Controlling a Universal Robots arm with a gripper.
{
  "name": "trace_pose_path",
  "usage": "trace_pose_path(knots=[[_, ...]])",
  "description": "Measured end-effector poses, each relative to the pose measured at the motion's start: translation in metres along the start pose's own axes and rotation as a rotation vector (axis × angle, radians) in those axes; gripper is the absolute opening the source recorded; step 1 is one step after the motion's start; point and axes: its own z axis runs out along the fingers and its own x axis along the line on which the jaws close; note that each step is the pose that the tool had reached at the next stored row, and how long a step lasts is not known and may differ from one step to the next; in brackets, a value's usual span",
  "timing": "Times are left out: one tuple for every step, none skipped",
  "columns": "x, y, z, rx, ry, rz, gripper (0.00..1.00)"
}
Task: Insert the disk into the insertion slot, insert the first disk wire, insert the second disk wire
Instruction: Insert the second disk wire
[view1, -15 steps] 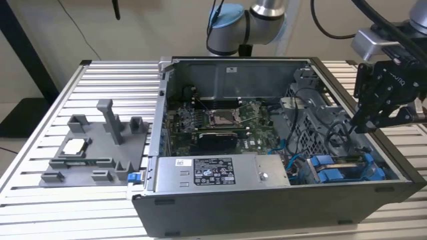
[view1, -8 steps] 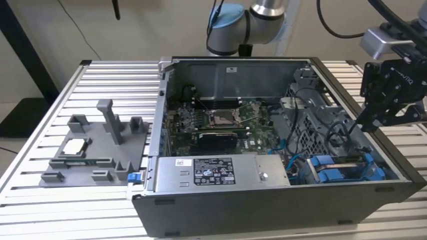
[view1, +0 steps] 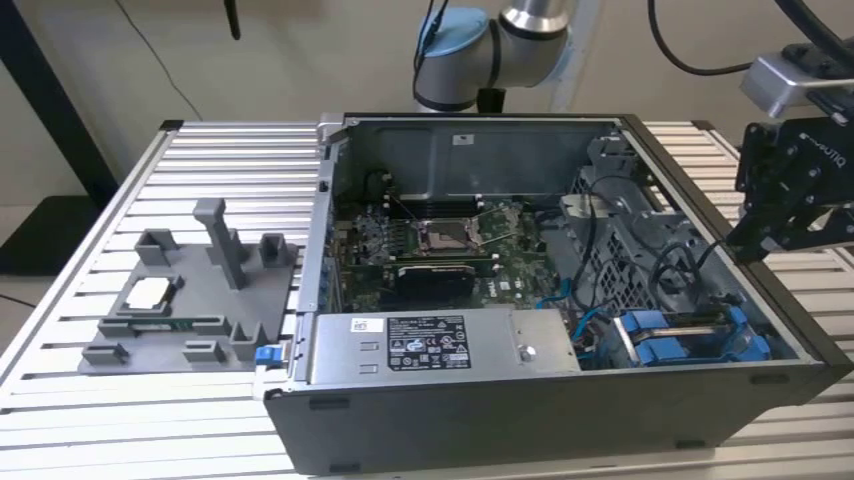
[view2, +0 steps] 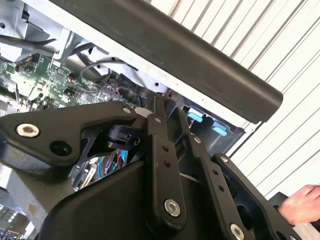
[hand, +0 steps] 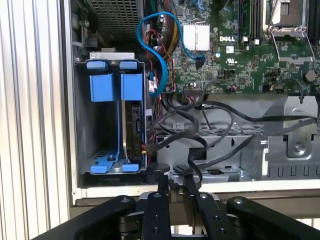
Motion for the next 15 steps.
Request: trace_pose_path(knots=[[0.0,-0.0017,0.0,0.0,-0.0002,0.0,0.27],[-0.0001,-0.0032,0.0,-0.0001,-0.0003,0.0,0.27],[-0.0001,-0.0044,0.0001,-0.0001,-0.0003,0.0,0.27],[-0.0002,-0.0054,0.0002,-0.0002,-0.0005,0.0,0.27],[-0.0002,-0.006,0.0003,-0.0003,-0.0006,0.0,0.27],[-0.0003,-0.0064,0.0004,-0.0003,-0.0005,0.0,0.27],[-0.0003,-0.0065,0.0005,-0.0003,-0.0002,0.0,0.27],[-0.0003,-0.0066,0.0009,-0.0003,-0.0003,0.0,0.24],[-0.0002,-0.0066,0.0013,-0.0004,-0.0004,0.0,0.24],[-0.0002,-0.0066,0.0016,-0.0004,-0.0004,0.0,0.24],[-0.0002,-0.0067,0.0018,-0.0004,-0.0003,0.0,0.17],[-0.0002,-0.0067,0.002,-0.0004,-0.0002,0.0,0.17],[-0.0002,-0.0067,0.002,-0.0004,-0.0002,0.0,0.17],[-0.0002,-0.0067,0.002,-0.0003,-0.0002,0.0,0.17],[-0.0002,-0.0067,0.002,-0.0004,-0.0007,0.0,0.17]])
